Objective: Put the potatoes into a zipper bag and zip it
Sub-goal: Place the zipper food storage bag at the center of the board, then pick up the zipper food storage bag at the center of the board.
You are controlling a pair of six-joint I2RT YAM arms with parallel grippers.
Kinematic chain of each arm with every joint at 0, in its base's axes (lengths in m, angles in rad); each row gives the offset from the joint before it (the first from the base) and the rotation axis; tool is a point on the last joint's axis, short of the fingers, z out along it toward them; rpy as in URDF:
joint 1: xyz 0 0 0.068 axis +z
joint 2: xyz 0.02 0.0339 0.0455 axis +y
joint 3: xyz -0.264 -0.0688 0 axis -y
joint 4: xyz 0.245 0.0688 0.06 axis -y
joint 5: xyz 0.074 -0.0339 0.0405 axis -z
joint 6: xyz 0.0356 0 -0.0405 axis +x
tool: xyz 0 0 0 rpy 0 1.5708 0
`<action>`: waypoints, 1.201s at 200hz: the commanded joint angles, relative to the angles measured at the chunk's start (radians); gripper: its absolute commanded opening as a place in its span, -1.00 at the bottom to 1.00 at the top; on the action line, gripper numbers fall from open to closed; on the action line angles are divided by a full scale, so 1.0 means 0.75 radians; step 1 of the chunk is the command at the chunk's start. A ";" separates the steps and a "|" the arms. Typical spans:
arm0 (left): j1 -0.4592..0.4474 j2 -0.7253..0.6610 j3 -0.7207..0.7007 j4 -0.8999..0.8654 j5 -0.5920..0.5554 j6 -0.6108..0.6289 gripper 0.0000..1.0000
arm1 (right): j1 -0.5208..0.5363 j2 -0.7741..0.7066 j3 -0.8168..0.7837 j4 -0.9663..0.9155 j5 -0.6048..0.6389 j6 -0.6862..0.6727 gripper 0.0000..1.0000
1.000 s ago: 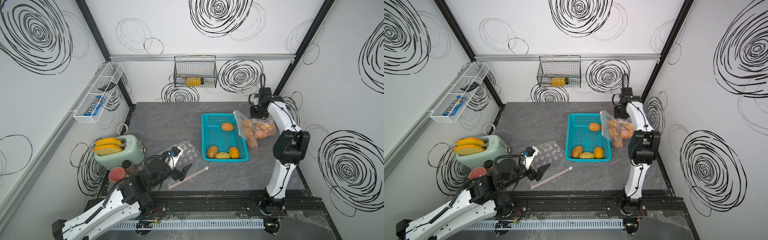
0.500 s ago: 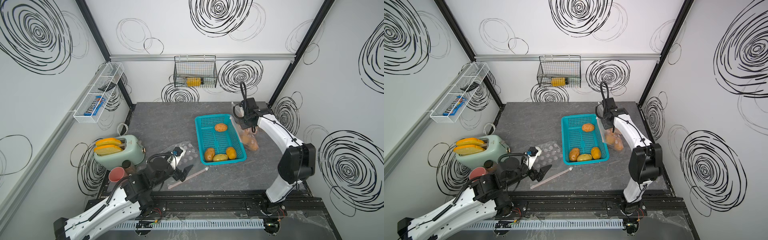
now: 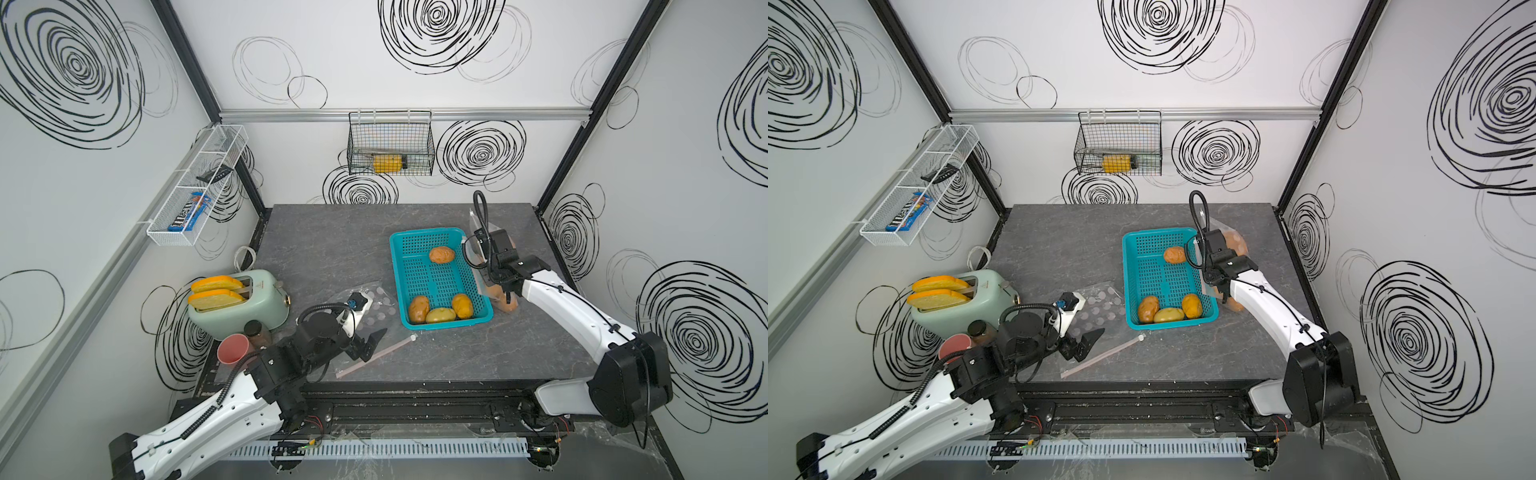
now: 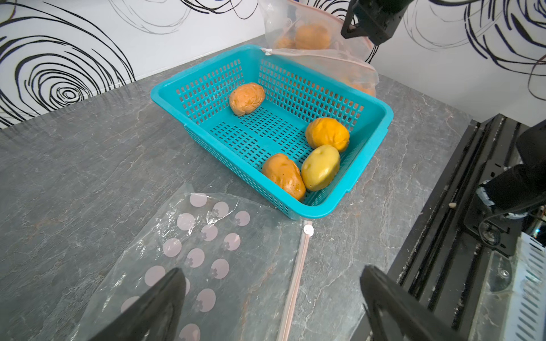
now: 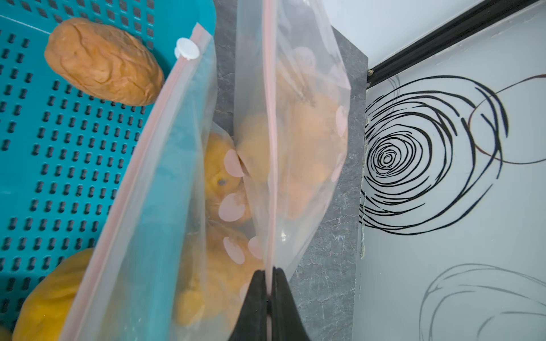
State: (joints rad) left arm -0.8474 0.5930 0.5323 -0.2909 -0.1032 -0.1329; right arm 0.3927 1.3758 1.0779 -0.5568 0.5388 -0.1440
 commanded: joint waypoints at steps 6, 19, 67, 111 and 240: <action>0.026 -0.003 0.034 0.022 -0.129 -0.030 0.91 | 0.016 -0.023 -0.004 0.033 0.023 0.043 -0.58; 0.041 -0.001 0.052 0.013 -0.162 -0.020 0.91 | 0.016 -0.018 0.030 0.036 0.017 0.073 -0.33; 0.089 0.011 0.131 -0.005 -0.190 0.091 0.91 | 0.027 -0.087 0.202 -0.028 -0.261 0.176 0.10; 0.170 0.063 0.223 -0.099 -0.149 0.112 0.92 | 0.155 -0.386 -0.004 0.216 -0.670 0.209 0.17; -0.261 0.450 0.165 -0.505 -0.178 0.640 0.92 | 0.232 -0.869 -0.409 0.489 -0.767 0.431 0.17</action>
State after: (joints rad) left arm -0.9859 0.9047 0.7029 -0.6140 -0.2852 0.3408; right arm 0.5636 0.7456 0.7902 -0.2665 -0.0299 0.1627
